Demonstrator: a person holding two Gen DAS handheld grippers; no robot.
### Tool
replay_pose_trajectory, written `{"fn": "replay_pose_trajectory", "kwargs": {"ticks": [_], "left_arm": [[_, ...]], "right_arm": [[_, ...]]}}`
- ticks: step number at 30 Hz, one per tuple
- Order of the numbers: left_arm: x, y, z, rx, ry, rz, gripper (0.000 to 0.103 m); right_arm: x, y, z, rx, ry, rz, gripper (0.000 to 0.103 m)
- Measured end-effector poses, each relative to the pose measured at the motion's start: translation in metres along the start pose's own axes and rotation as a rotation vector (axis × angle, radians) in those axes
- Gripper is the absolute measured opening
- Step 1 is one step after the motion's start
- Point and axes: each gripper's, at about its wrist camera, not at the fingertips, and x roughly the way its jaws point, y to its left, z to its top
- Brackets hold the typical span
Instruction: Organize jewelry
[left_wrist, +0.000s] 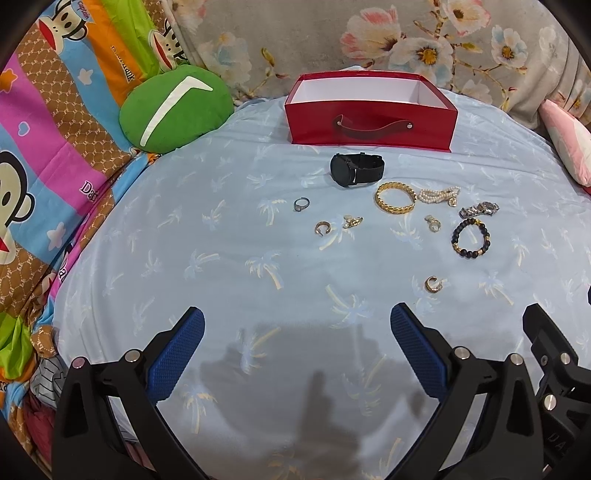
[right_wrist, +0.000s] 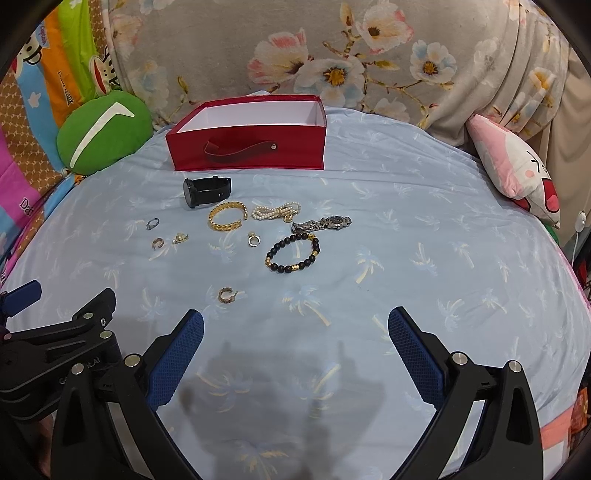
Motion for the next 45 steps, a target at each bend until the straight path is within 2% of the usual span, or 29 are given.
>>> {"fn": "replay_pose_trajectory", "kwargs": {"ticks": [15,45], "left_arm": [[0.0019,0.0018,0.0009,-0.005,0.022,-0.028,0.098],[0.0088,0.0022,0.0021,-0.006,0.054,-0.037,0.098]], "right_arm": [[0.0017,0.0052,0.0008,0.008,0.002,0.024,0.098],[0.0025,0.0054,0.0009,0.006,0.009,0.025,0.098]]}}
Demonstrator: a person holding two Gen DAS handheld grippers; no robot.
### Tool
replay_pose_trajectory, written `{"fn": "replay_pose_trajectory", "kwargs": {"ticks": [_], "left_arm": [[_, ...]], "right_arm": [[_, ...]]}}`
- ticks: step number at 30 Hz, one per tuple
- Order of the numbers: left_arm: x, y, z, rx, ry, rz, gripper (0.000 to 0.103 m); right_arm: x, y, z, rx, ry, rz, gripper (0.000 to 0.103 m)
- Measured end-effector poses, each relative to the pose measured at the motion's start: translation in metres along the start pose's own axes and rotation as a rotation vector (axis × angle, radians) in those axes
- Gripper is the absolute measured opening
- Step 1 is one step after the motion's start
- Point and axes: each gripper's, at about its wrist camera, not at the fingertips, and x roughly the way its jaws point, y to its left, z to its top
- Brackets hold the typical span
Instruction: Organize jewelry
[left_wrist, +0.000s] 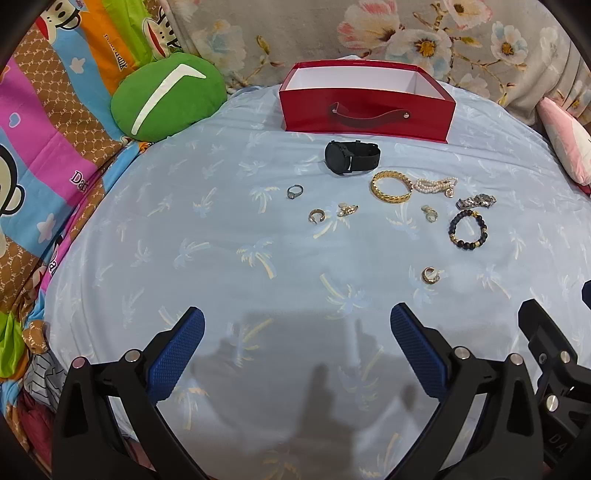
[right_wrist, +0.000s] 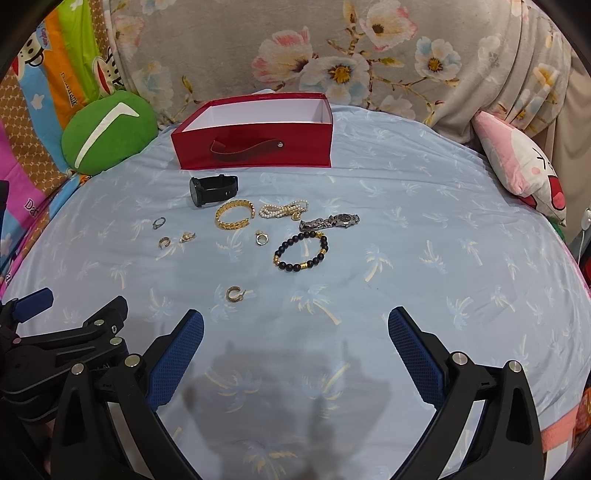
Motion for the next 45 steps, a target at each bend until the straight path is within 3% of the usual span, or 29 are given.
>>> {"fn": "replay_pose_trajectory", "kwargs": {"ticks": [13,21,30,36,42,45], "left_arm": [[0.015,0.005,0.004,-0.03,0.046,-0.014,0.098],[0.04,0.006,0.019,-0.017,0.045,0.02,0.098],[0.077,0.012,0.081,-0.061,-0.027,0.036,0.098],[0.107,0.0,0.127,-0.07,-0.052,-0.001,0.098],[0.145,-0.02,0.158,-0.068,-0.004,-0.022,0.098],[0.159,-0.027,0.165,-0.064,0.008,-0.021,0.098]], "right_arm": [[0.011,0.0,0.004,-0.004,0.016,0.005,0.098],[0.048,-0.019,0.014,0.038,0.064,-0.01,0.098],[0.1,-0.049,0.039,0.11,0.084,-0.021,0.098],[0.135,-0.057,0.059,0.15,0.103,0.012,0.083],[0.168,-0.064,0.072,0.191,0.13,0.033,0.071],[0.177,-0.069,0.074,0.221,0.137,0.047,0.071]]}}
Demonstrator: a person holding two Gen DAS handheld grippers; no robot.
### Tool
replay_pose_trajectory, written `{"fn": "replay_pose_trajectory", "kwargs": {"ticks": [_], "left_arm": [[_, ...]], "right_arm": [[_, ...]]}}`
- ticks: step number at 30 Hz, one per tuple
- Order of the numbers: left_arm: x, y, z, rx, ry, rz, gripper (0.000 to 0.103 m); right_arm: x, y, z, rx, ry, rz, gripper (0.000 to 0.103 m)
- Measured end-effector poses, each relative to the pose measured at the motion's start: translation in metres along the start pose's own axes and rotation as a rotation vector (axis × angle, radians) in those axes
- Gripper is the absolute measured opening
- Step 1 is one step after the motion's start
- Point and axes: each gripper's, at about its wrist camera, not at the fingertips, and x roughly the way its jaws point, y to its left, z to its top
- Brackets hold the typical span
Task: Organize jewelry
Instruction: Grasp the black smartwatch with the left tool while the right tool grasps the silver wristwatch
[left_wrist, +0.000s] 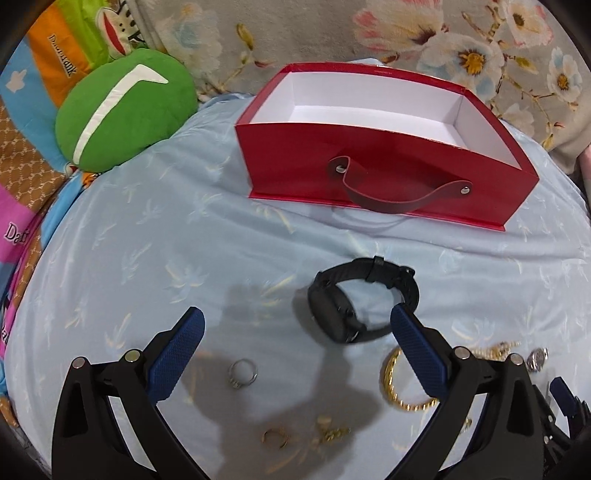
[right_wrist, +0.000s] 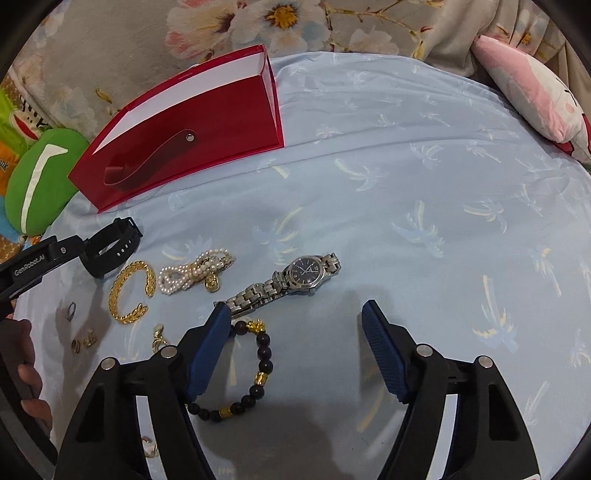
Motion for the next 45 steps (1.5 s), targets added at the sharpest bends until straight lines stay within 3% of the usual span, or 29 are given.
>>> {"fn": "replay_pose_trajectory", "kwargs": {"ticks": [11,19,27,31,35,41,44,45], "left_arm": [[0.039,-0.014,0.008,-0.015,0.086,-0.051,0.094],[0.04,-0.019,0.005,0.009,0.075,-0.053,0.093],[0.047,-0.02,0.004,0.005,0.1,-0.115,0.055],[0.046,-0.015,0.006,-0.009,0.097,-0.13,0.025],[0.044,-0.007,0.008,-0.031,0.105,-0.172,0.016],[0.029,0.001,0.005,-0.043,0.066,-0.198,0.013],[0.015,0.003,0.004,-0.038,0.033,-0.194,0.013],[0.01,0.002,0.003,-0.035,0.024,-0.191,0.013]], "right_arm": [[0.004,-0.001,0.005,-0.001,-0.019,-0.024,0.072],[0.005,-0.003,0.006,0.007,-0.021,-0.014,0.078],[0.006,-0.004,0.005,0.014,-0.018,-0.015,0.079],[0.009,-0.005,0.006,0.014,-0.018,-0.021,0.079],[0.011,-0.005,0.008,0.012,-0.026,-0.023,0.079],[0.015,-0.003,0.012,0.018,-0.041,-0.029,0.081],[0.017,0.0,0.013,0.005,-0.052,-0.046,0.073],[0.017,0.0,0.013,0.005,-0.056,-0.043,0.066]]}}
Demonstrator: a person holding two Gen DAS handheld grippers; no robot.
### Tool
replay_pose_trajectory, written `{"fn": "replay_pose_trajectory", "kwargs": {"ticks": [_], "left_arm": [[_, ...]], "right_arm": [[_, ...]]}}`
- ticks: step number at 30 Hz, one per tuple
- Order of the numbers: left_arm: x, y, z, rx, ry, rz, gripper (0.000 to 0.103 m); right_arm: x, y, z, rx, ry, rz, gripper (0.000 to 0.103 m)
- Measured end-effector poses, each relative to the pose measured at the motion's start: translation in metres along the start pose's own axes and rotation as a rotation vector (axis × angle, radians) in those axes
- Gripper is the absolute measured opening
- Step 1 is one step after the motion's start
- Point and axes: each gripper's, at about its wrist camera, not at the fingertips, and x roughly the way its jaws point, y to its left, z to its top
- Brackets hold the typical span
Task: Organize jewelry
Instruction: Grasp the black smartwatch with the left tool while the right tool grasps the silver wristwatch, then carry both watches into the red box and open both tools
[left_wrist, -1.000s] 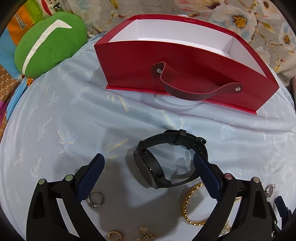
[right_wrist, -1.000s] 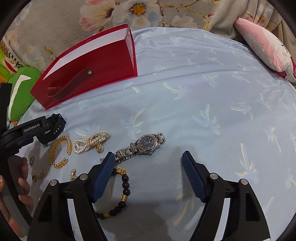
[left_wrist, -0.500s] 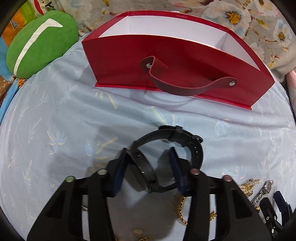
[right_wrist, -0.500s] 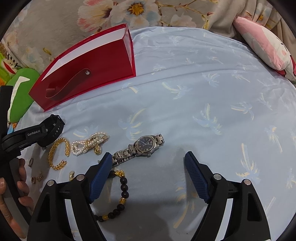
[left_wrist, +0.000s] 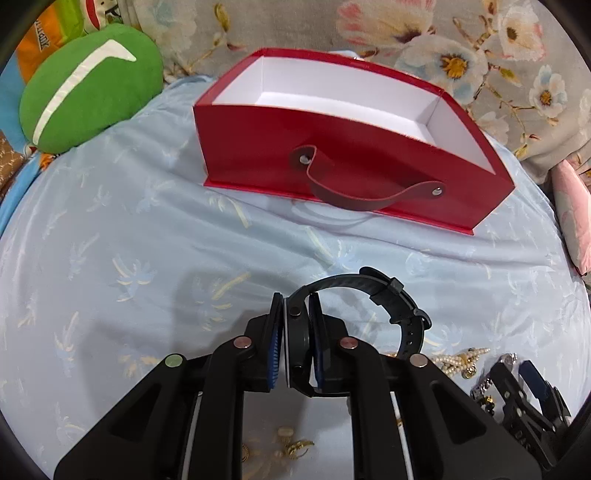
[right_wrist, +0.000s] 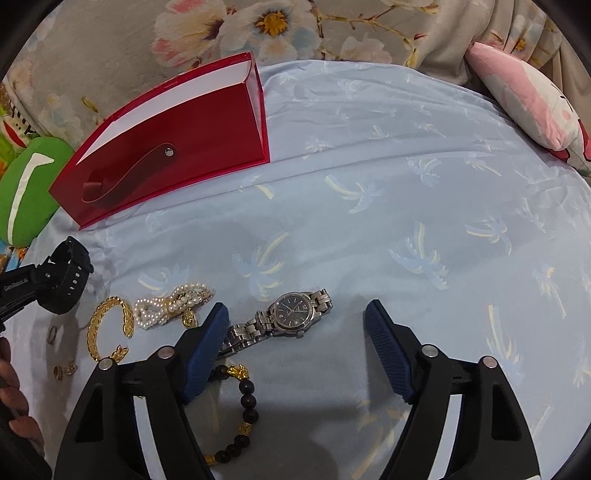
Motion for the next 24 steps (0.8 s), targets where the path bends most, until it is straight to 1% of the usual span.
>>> {"fn": "replay_pose_trajectory", "kwargs": {"ticks": [1,4,8,11,16,20,24], "left_arm": [[-0.004,0.0,-0.001,0.005,-0.008,0.005,0.013],[-0.014,0.0,-0.004,0.019,-0.021,0.011,0.013],[-0.02,0.002,-0.01,0.021,-0.018,-0.001,0.013],[-0.024,0.0,-0.015,0.034,-0.02,0.001,0.013],[-0.027,-0.004,-0.022,0.042,-0.011,-0.016,0.013],[-0.028,-0.004,-0.026,0.042,-0.004,-0.021,0.013],[-0.033,-0.002,-0.024,0.039,-0.017,-0.019,0.013]], "right_arm": [[0.0,0.0,0.0,0.0,-0.006,0.002,0.057],[0.0,-0.001,0.0,-0.005,-0.012,-0.004,0.042],[-0.001,-0.001,0.0,0.002,-0.007,0.018,0.039],[-0.002,-0.001,-0.001,0.007,0.007,0.058,0.039],[-0.008,-0.004,-0.008,0.029,0.01,0.069,0.039],[-0.012,-0.005,-0.008,0.033,-0.009,0.082,0.038],[-0.022,-0.002,-0.003,0.009,-0.049,0.076,0.038]]}}
